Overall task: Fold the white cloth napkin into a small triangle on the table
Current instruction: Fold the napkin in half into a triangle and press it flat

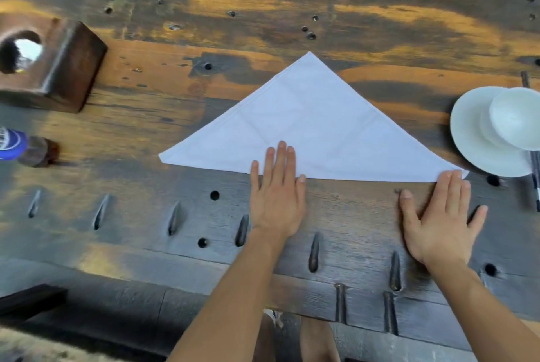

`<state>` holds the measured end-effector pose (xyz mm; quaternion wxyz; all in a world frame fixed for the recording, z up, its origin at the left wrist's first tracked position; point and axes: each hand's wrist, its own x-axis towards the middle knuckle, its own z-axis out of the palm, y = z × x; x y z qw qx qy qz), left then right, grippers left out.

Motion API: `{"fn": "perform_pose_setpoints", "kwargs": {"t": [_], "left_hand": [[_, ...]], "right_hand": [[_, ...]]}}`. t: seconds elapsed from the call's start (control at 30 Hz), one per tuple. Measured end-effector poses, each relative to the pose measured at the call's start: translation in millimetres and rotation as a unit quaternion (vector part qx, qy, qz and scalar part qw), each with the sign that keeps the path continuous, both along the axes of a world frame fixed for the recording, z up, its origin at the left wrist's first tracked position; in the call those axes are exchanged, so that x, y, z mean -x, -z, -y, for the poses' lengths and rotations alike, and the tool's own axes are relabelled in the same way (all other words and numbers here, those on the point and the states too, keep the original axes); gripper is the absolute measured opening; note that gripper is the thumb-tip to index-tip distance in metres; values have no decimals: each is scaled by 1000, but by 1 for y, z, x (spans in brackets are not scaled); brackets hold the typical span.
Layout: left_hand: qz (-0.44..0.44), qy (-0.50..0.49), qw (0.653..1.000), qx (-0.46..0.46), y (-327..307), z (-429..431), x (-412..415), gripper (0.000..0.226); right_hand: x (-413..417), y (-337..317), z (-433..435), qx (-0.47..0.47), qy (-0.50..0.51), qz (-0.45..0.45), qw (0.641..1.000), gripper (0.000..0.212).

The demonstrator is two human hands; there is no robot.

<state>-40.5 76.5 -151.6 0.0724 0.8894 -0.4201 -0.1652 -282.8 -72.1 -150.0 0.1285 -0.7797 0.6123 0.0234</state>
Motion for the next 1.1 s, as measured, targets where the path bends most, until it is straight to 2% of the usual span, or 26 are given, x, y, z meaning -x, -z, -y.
{"fn": "perform_pose_setpoints", "kwargs": {"t": [0.37, 0.6, 0.7, 0.77, 0.83, 0.97, 1.1], "left_hand": [[40, -212, 976, -7, -3, -89, -112, 69], [43, -216, 975, -14, -2, -100, -127, 65], [30, -230, 972, -33, -5, -93, -126, 78], [56, -209, 976, -35, -7, -79, -121, 85], [86, -143, 986, -9, -12, -55, -103, 85], [82, 11, 996, 44, -16, 9, -48, 78], [62, 91, 993, 37, -6, 63, -22, 73]], "right_hand": [[1, 0, -1, 5, -3, 4, 1000, 88], [1, 0, 0, 8, -9, 12, 1000, 87], [3, 0, 0, 11, -3, 31, 999, 86], [5, -3, -1, 22, 4, 60, 998, 81], [0, -7, -2, 32, -8, 89, 995, 74], [-43, -11, -1, 36, -103, 122, 987, 72], [-109, -4, 8, 32, -220, 126, 967, 67]]}}
